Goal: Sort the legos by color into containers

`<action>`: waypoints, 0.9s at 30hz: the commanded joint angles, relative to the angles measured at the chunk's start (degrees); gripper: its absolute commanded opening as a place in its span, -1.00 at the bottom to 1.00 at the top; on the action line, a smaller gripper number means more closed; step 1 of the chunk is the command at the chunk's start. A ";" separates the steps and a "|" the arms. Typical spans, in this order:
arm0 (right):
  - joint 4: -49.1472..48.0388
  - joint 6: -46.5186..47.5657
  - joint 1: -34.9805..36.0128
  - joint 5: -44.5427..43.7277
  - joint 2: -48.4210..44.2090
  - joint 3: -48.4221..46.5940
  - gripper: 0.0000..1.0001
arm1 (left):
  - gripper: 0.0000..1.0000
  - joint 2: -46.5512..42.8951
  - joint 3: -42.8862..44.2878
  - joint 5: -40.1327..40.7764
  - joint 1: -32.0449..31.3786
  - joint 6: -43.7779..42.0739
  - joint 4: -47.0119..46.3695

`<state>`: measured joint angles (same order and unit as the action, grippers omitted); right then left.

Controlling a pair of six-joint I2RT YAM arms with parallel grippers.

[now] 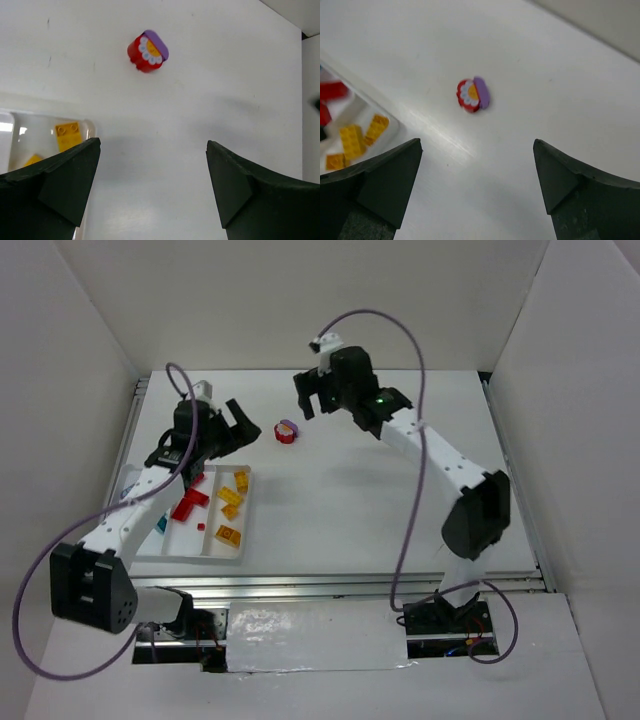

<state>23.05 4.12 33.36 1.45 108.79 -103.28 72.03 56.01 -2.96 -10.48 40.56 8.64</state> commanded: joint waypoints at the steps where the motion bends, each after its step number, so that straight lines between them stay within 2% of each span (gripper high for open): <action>1: -2.41 -11.91 -0.32 -12.57 -11.57 5.09 0.99 | 0.99 9.48 10.59 10.75 -3.66 0.13 2.77; 5: 0.77 -17.12 -0.32 -19.36 -19.66 11.25 0.99 | 0.99 22.25 22.37 18.14 -7.44 5.40 7.96; 10: -0.02 -19.58 -1.46 -23.25 -29.24 20.38 0.99 | 0.99 38.49 39.77 27.29 -10.52 12.44 16.56; 14: -0.99 -20.55 -4.09 -19.66 -31.97 24.27 0.99 | 0.99 49.15 51.46 31.52 -12.63 13.06 18.69; 17: -1.86 -21.25 -5.32 -15.18 -32.94 26.90 0.99 | 0.99 56.71 59.63 30.48 -13.16 7.54 17.72; 20: -3.44 -21.70 -6.47 -11.39 -33.29 29.36 0.99 | 0.99 64.36 72.97 33.01 -13.25 6.20 25.07; 22: -4.67 -22.05 -6.91 -8.85 -33.12 30.42 0.99 | 0.99 67.44 75.29 34.68 -13.16 6.64 27.03; 27: -6.70 -22.66 -7.52 -5.50 -31.89 31.21 0.99 | 0.99 68.59 74.33 38.28 -13.69 6.82 26.95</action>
<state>20.56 -17.61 26.30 -7.57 78.22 -72.29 139.87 128.73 30.28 -24.05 48.14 33.47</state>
